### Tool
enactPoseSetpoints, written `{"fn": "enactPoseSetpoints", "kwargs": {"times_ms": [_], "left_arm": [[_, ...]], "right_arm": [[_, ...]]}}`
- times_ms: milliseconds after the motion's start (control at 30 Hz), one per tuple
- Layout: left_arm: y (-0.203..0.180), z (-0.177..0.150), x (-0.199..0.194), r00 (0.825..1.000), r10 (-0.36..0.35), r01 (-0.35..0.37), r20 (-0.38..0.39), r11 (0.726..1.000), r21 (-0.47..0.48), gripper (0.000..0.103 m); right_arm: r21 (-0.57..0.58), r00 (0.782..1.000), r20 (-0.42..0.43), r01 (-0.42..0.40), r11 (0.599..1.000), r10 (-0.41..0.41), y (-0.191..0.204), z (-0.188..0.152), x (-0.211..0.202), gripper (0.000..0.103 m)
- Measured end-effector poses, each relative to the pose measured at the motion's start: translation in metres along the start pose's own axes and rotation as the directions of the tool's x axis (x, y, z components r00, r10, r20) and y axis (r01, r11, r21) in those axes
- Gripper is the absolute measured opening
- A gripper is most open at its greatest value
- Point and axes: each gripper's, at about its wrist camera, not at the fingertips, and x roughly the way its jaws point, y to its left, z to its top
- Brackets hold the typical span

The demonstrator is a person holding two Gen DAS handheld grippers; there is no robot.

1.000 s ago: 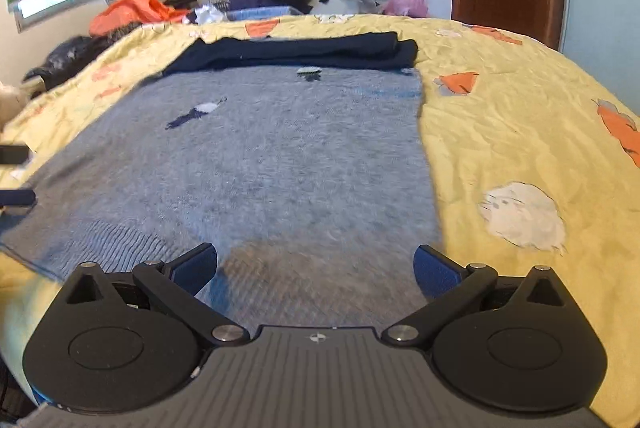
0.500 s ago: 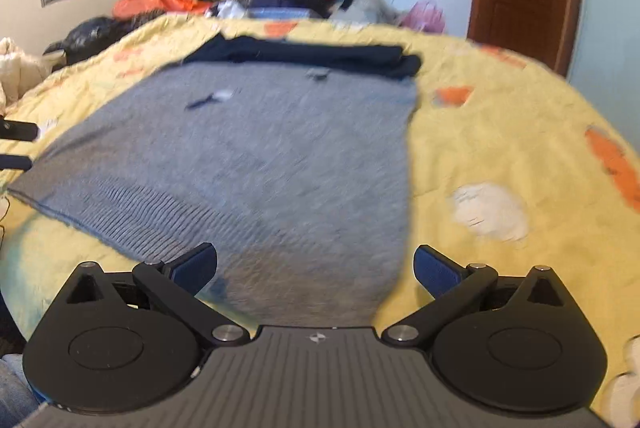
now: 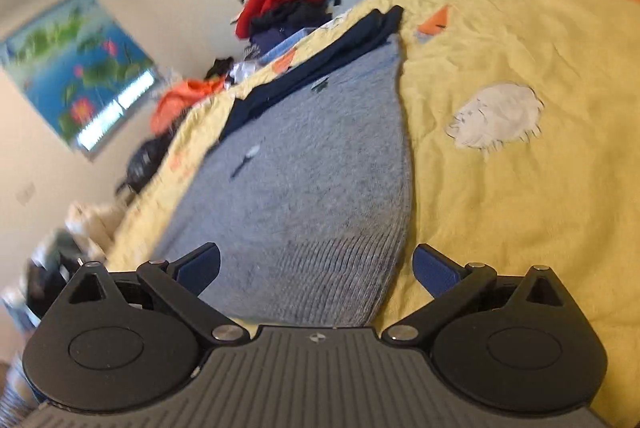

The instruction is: Fold small clothes

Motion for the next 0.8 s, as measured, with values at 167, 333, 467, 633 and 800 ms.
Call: {"fn": "enactPoseSetpoints", "kwargs": {"times_ms": [167, 333, 467, 633, 800], "left_arm": [[0.011, 0.015, 0.009, 0.993, -0.083, 0.076, -0.083, 0.993, -0.086, 0.103], [0.016, 0.027, 0.015, 0.983, -0.107, 0.085, -0.148, 0.985, -0.148, 0.103], [0.012, 0.028, 0.02, 0.98, -0.087, 0.059, -0.18, 0.986, -0.155, 0.103], [0.009, 0.024, 0.023, 0.979, -0.082, 0.052, -0.189, 0.986, -0.161, 0.103], [0.006, 0.02, 0.026, 0.977, -0.044, 0.016, -0.208, 0.991, -0.134, 0.058]], "right_arm": [[0.121, 0.998, -0.02, -0.059, 0.991, 0.062, -0.013, 0.005, 0.001, 0.089], [0.237, 0.981, -0.078, -0.154, 0.959, 0.177, -0.007, 0.004, 0.03, 0.067], [0.351, 0.967, -0.109, -0.18, 0.919, 0.231, -0.01, -0.006, 0.051, 0.03], [0.414, 0.968, -0.088, -0.18, 0.892, 0.236, -0.013, -0.015, 0.055, 0.02], [0.441, 0.972, -0.053, -0.183, 0.879, 0.228, -0.018, -0.022, 0.053, 0.012]]}}
